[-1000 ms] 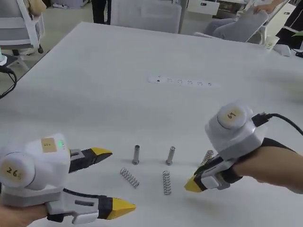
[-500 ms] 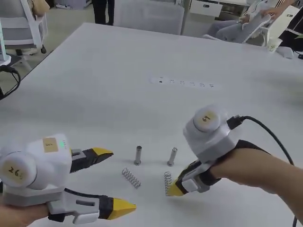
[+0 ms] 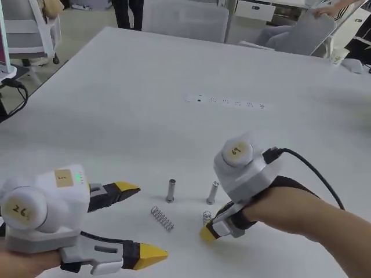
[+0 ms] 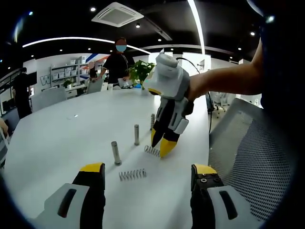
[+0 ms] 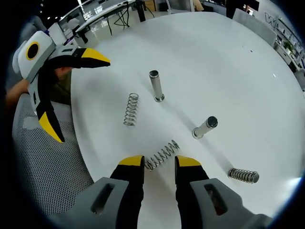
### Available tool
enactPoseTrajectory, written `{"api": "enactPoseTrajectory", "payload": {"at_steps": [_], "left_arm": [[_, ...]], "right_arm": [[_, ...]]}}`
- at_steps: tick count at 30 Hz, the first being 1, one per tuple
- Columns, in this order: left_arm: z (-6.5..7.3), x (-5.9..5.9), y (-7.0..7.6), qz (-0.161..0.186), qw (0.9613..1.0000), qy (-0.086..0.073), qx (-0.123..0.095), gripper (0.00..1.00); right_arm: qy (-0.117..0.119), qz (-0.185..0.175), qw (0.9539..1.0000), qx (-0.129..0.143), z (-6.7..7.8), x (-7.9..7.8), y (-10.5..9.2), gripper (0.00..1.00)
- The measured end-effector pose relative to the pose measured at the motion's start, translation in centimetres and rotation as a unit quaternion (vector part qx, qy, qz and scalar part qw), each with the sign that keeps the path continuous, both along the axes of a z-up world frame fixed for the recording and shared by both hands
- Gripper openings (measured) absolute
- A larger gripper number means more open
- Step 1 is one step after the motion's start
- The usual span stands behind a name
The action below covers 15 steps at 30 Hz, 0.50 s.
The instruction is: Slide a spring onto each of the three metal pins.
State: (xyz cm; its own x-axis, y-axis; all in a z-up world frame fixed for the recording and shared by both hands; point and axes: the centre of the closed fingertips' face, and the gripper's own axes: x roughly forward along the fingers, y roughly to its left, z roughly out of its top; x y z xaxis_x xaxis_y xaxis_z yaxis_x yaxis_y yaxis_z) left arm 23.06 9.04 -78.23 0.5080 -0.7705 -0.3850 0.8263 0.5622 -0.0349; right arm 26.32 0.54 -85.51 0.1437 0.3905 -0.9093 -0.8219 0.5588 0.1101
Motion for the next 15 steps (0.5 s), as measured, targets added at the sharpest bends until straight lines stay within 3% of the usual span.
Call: {"api": "enactPoseTrajectory", "payload": {"at_steps": [15], "left_arm": [[0.2, -0.1, 0.0, 0.001, 1.0000, 0.000, 0.000, 0.69]], "right_arm": [[-0.028, 0.013, 0.9992, -0.027, -0.5, 0.4, -0.9, 0.19]]}}
